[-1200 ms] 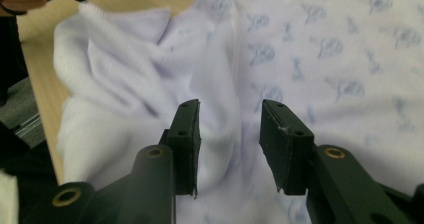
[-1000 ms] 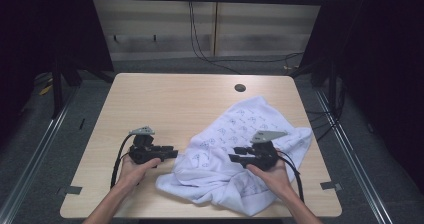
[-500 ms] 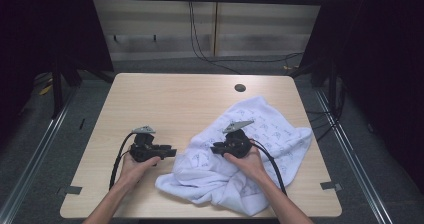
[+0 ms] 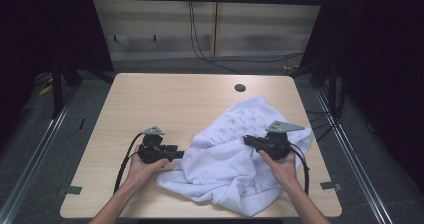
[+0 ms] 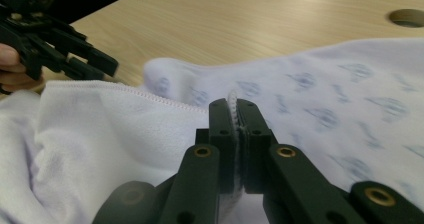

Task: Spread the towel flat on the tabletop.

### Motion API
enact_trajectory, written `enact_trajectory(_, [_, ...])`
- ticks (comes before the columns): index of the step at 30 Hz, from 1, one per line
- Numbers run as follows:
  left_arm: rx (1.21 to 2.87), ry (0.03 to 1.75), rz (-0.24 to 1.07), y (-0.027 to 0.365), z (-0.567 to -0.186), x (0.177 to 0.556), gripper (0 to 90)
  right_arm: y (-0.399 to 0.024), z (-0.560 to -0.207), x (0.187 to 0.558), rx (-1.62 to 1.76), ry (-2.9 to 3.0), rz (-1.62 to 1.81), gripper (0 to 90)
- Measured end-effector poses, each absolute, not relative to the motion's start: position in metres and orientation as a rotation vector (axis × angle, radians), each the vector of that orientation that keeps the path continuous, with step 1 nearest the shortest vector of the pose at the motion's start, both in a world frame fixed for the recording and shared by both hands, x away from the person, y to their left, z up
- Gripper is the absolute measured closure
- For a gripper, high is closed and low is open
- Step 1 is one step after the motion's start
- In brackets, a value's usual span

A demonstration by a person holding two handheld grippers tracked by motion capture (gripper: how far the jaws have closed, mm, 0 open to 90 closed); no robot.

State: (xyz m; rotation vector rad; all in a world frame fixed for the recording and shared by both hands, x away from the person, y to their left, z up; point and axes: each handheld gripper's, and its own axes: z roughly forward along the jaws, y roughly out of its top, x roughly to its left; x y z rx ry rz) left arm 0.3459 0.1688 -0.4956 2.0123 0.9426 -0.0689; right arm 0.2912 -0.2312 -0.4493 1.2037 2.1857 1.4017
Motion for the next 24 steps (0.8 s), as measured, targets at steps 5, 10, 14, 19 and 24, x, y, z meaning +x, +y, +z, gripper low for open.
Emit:
enact_trajectory(5, [1.996,0.946,-0.076,0.172,-0.496,0.35,57.9,-0.273,-0.454,0.276,1.291,2.107,1.35,86.4])
enact_trajectory(10, [2.053,0.892,-0.046,0.163,-0.498,0.351,55.1,-0.293,-0.466,0.271,1.348,2.104,1.322,86.3])
enact_trajectory(14, [2.109,0.882,-0.027,0.159,-0.502,0.349,55.9,-0.295,-0.469,0.272,1.356,2.113,1.31,86.2])
enact_trajectory(19, [2.131,0.854,-0.055,0.158,-0.503,0.348,62.2,-0.294,-0.471,0.274,1.363,2.119,1.322,85.9])
enact_trajectory(24, [2.188,0.777,-0.052,0.157,-0.502,0.34,81.7,-0.295,-0.473,0.275,1.38,2.135,1.326,85.9])
